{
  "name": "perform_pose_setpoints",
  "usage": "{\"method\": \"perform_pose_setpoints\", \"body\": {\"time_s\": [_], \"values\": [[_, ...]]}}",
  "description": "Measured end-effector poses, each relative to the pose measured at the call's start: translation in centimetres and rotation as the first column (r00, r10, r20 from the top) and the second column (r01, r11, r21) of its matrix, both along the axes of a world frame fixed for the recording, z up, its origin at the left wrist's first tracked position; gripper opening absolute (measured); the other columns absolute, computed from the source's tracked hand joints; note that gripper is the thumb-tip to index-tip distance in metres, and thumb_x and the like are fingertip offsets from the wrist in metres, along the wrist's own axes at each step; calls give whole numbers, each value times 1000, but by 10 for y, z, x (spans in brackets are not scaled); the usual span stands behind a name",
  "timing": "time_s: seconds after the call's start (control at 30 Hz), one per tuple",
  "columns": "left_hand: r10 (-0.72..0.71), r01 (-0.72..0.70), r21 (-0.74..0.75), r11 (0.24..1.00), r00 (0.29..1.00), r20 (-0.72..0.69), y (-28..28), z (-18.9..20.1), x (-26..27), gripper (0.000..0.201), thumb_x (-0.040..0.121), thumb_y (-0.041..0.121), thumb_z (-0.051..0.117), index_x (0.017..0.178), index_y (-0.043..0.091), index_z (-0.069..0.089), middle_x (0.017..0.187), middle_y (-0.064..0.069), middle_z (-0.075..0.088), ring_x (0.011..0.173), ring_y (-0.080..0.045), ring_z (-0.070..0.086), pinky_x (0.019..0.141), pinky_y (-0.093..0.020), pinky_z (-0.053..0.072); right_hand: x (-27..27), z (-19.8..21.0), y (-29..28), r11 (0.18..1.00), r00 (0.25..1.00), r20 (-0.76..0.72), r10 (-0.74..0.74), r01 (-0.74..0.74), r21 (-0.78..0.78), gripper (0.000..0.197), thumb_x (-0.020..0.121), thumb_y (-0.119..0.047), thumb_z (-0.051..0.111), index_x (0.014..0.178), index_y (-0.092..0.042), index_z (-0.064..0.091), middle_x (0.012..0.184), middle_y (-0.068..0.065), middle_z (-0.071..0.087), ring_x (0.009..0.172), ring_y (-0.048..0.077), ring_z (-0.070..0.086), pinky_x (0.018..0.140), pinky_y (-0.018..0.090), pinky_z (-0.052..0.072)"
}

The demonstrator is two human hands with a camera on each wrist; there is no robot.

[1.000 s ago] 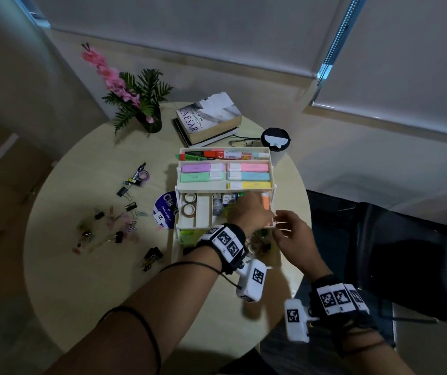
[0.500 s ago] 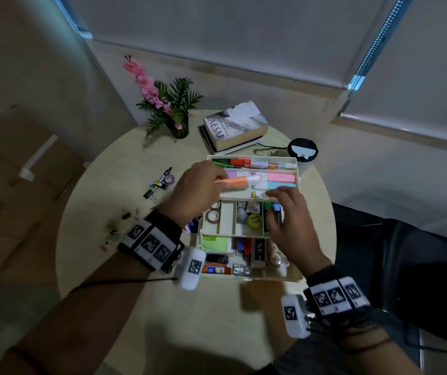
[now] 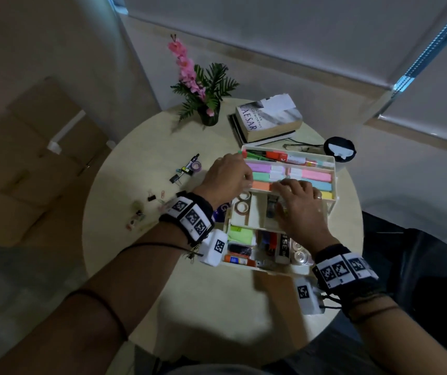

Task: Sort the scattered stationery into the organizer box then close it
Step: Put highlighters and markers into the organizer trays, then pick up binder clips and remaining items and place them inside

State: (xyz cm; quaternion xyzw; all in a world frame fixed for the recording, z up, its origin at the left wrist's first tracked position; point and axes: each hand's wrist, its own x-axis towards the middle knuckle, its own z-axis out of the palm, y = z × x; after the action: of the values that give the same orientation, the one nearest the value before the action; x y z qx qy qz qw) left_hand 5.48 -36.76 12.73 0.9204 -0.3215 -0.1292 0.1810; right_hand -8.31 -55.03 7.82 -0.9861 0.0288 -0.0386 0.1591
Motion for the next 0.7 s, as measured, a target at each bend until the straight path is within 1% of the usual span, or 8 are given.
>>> {"method": "perform_pose_setpoints", "body": {"time_s": [0.13,0.3,0.37,0.43,0.5,0.57,0.63,0.7], "values": [[-10,5,-62,998,997,-82,37,-4,9,13,97,24,71,106,21,80,101,3,52,94,-17,57,83,-31,49,-2,-5,13,1000,1000,9,-26,26,-4,64,84,-20,77,144,-20,52,142,13,47,126,35,41,101,53,37],[64,-79,-90,993,986,-154,119,-17,21,16,100,11,65,109,13,78,111,-4,66,80,-12,57,81,-26,47,-5,-1,46,996,992,94,-84,81,43,66,83,-15,74,145,-16,51,147,20,42,131,42,39,103,56,38],[118,-134,-62,989,970,-211,152,-28,21,18,100,9,63,109,11,78,112,-4,71,86,-12,63,81,-20,45,-4,2,68,987,984,159,-79,55,148,56,84,-11,72,138,-14,58,140,19,48,127,40,44,101,52,41],[167,-172,4,985,949,-269,182,-43,18,18,100,11,62,109,12,78,112,-4,74,98,-16,70,84,-24,51,1,1,97,969,985,174,6,-49,242,39,87,-6,71,126,-9,65,127,15,55,116,33,53,96,44,48],[195,-187,54,981,931,-308,207,-59,13,17,98,14,65,109,13,78,113,-6,76,103,-21,72,88,-30,56,9,-2,127,945,990,90,112,-134,298,26,89,-4,69,115,-9,69,115,8,59,101,25,59,84,35,52],[214,-189,104,976,914,-344,228,-72,6,18,96,18,70,112,12,77,114,-6,76,104,-21,72,90,-32,56,19,-9,154,938,983,-30,180,-163,307,17,91,-5,66,107,-10,71,106,7,63,91,25,62,75,35,51],[235,-202,124,971,890,-390,248,-87,1,22,95,20,73,116,13,75,118,-6,75,108,-20,71,91,-31,55,28,-21,178,948,959,-197,205,-144,284,19,94,-6,61,110,-9,71,107,9,66,93,28,66,77,40,56],[256,-220,135,966,872,-416,265,-103,-2,28,95,22,74,122,13,73,125,-9,70,115,-24,68,94,-31,53,34,-32,199,971,916,-363,174,-97,219,28,96,-11,59,124,-8,66,118,13,65,103,31,66,86,43,57]]}}
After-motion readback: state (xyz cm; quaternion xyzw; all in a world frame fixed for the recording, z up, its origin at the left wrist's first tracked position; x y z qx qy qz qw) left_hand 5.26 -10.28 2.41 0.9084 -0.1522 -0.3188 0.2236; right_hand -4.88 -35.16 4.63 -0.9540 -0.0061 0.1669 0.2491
